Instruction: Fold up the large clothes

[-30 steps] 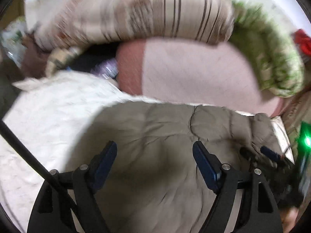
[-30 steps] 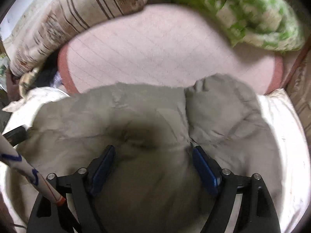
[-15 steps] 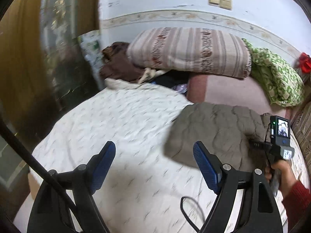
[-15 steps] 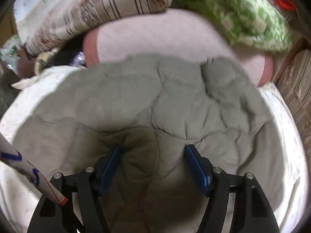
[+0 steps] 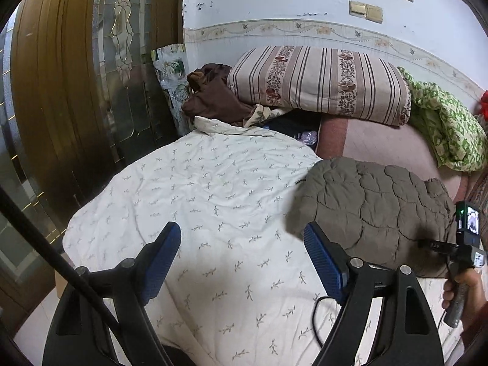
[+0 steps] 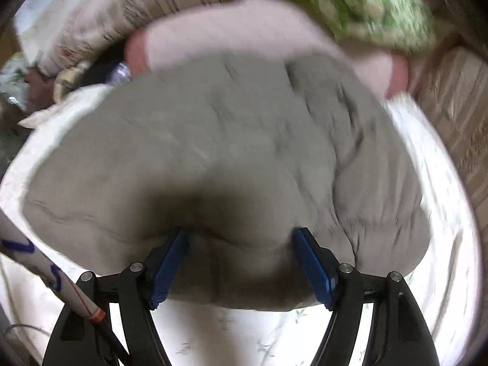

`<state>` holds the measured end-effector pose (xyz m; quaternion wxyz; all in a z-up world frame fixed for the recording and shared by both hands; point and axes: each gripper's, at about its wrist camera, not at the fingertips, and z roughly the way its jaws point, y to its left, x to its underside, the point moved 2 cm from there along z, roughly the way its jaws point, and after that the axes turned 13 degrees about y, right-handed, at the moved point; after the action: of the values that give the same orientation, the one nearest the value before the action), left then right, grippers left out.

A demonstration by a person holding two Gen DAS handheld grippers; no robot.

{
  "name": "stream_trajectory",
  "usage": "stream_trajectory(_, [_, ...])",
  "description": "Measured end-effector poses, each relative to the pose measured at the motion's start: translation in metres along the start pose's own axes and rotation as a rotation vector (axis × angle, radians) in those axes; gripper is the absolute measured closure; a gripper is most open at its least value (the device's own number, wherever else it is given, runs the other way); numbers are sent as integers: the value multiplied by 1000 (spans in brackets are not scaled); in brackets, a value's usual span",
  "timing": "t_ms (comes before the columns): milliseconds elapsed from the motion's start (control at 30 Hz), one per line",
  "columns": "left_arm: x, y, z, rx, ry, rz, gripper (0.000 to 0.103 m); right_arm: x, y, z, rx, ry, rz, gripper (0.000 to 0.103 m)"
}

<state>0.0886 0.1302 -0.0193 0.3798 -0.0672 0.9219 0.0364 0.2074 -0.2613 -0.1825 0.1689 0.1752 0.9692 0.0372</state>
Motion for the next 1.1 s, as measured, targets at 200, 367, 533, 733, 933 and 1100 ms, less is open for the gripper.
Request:
stream_trajectory(200, [3, 6, -26, -45, -79, -18, 21, 15, 11, -36, -27, -56, -3, 25])
stream_trajectory(367, [8, 3, -42, -30, -86, -12, 21, 38, 10, -21, 36, -26, -30, 24])
stream_trajectory(533, [15, 9, -76, -90, -192, -4, 20, 67, -17, -23, -37, 7, 19, 25])
stream_trajectory(733, [22, 11, -108, -139, -310, -39, 12, 129, -44, -45, -102, 3, 47, 25])
stream_trajectory(933, [24, -1, -119, -35, -302, 15, 5, 111, -84, -68, 18, -90, 99, 25])
stream_trajectory(1100, [28, -12, -126, -48, -292, 37, 4, 59, -116, -59, 35, -106, 208, 25])
